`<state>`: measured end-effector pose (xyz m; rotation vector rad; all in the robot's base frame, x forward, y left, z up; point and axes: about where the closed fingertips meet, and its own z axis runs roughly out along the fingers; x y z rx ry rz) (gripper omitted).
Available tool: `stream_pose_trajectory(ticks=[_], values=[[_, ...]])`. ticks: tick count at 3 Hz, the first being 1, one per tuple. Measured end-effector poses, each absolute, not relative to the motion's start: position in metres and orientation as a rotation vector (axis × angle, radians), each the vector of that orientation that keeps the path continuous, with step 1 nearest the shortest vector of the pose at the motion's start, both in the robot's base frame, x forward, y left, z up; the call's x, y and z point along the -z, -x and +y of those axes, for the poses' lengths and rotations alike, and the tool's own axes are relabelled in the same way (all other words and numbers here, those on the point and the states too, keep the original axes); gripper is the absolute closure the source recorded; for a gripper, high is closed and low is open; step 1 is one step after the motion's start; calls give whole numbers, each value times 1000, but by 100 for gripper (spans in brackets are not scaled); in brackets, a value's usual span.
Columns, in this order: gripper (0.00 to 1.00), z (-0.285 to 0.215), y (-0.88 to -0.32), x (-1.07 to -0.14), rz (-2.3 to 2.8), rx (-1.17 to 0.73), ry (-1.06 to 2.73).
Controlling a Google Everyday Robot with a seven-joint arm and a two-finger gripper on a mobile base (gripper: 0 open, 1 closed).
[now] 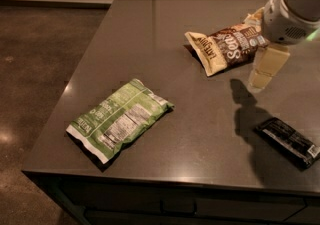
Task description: Move brown chip bag near green jalapeno chip bag
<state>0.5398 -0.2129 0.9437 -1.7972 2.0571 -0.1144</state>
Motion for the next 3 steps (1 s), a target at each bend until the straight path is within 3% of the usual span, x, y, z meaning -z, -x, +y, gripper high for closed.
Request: stream_pose_trajectory(ticks=[3], values=[[0,-217,-658,-906,1887,179,1988]])
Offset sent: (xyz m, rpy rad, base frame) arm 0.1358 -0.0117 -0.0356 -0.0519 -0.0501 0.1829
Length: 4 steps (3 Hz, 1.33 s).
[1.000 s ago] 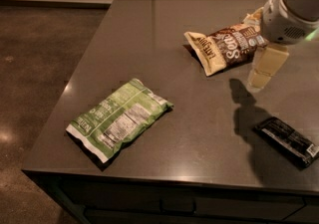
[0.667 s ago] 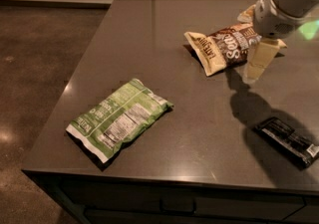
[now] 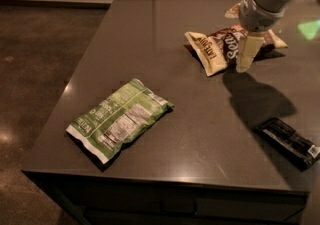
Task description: Move brown chip bag near green jalapeno chip bag
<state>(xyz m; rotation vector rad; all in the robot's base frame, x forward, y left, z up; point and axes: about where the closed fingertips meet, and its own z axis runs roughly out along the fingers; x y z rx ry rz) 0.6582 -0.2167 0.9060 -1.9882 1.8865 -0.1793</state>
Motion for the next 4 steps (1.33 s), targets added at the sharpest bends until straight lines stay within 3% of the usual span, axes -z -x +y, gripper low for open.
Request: stream_pose_trajectory(ticks=[2,3,4], values=[[0,-221,-703,-881,1820,271,2122],[16,-223,-716,-874,1795,313,2181],[41,-224,-720,-871,1778,332,2230]])
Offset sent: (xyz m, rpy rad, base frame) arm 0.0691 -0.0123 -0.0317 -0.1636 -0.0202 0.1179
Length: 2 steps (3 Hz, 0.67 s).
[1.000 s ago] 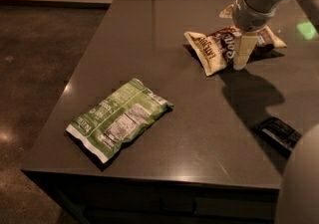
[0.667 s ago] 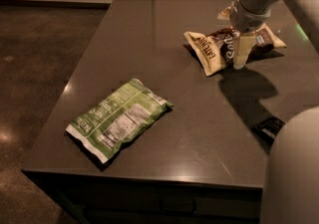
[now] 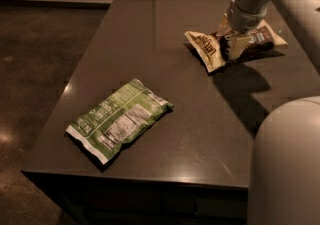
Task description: Move brown chip bag near green jalapeno chip bag
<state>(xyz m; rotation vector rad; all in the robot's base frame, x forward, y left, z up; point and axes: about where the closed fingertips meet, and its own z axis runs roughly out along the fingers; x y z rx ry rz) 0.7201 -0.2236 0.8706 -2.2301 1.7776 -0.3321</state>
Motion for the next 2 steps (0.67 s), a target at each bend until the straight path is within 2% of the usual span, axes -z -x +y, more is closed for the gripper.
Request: stream_pose_trajectory(ticks=[2], values=[[87,-207,-697,-893,1699,293,2258]])
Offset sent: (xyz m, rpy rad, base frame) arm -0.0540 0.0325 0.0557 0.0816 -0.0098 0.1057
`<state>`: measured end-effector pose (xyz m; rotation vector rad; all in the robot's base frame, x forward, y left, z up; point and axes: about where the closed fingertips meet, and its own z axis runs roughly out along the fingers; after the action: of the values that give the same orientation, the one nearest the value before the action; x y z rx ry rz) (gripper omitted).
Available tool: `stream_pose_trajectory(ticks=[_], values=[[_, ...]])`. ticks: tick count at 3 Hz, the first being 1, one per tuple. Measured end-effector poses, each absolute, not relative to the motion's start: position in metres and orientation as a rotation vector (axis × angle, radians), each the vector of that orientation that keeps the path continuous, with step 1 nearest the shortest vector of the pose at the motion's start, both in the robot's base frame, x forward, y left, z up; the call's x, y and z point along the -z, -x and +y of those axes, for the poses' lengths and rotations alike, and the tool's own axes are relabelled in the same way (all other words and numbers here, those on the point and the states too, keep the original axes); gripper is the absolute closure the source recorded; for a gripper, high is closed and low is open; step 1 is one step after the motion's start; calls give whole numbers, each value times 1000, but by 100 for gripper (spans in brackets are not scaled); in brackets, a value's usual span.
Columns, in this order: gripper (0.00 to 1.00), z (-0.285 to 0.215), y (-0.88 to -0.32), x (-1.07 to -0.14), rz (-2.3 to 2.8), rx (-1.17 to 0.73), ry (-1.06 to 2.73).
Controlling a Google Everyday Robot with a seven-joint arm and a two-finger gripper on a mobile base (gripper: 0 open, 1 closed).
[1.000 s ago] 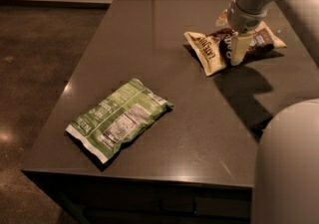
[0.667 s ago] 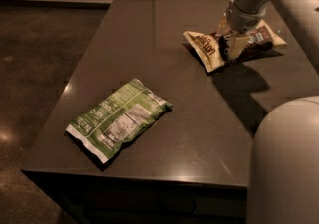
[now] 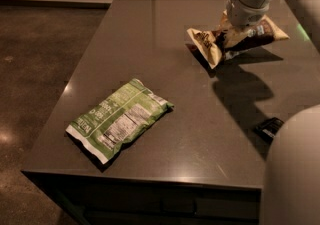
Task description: Move brown chip bag near green jalapeno chip bag
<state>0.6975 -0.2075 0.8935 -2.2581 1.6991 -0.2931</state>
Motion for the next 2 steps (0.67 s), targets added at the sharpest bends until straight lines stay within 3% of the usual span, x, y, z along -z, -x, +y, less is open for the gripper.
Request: stream_pose_trajectory(ticks=[1,2], values=[[100,-186,-666,-917,1616,215,2256],[100,-162,-630,-938,1526,88,2244]])
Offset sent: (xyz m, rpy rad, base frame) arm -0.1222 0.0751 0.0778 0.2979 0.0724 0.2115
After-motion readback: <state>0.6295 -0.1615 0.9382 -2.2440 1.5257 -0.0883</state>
